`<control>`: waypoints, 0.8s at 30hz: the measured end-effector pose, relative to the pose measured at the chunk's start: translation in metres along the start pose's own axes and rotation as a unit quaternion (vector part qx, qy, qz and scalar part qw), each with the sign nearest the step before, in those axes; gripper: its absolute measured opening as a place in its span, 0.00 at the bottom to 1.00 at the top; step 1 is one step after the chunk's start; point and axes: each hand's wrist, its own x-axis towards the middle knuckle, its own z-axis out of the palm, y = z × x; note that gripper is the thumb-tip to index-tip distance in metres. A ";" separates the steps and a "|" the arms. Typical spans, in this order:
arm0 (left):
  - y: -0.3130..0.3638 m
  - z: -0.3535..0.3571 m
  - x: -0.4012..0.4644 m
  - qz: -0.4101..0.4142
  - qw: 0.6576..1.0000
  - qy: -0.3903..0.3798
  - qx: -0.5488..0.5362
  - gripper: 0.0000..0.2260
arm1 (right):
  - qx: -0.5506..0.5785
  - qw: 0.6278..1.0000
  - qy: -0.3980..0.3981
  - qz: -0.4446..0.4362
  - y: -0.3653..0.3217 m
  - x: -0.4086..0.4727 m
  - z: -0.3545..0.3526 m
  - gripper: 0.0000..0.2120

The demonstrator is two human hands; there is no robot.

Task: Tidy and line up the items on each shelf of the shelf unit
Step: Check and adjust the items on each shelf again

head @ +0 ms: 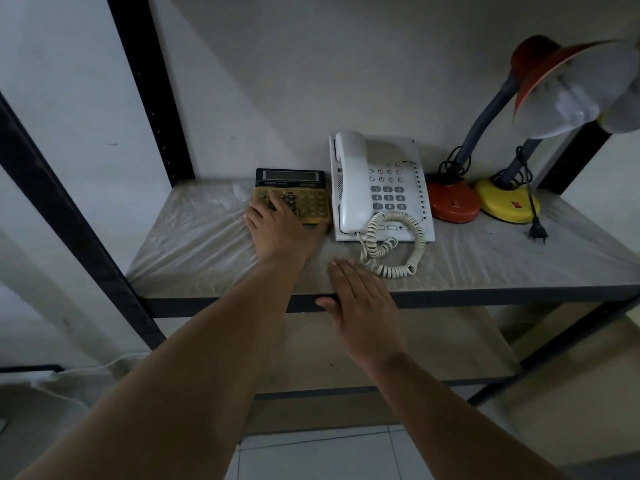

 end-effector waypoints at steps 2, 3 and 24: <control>0.000 0.001 0.000 0.000 1.000 0.000 -0.005 0.56 | 0.000 1.000 0.004 0.000 0.000 0.000 0.000 0.29; -0.001 0.001 0.000 0.000 1.000 -0.001 -0.007 0.56 | 0.000 1.000 0.007 0.000 0.000 0.000 0.000 0.29; -0.004 0.000 0.001 0.018 0.999 0.000 -0.033 0.55 | 0.004 1.000 0.010 0.004 -0.002 0.000 -0.001 0.29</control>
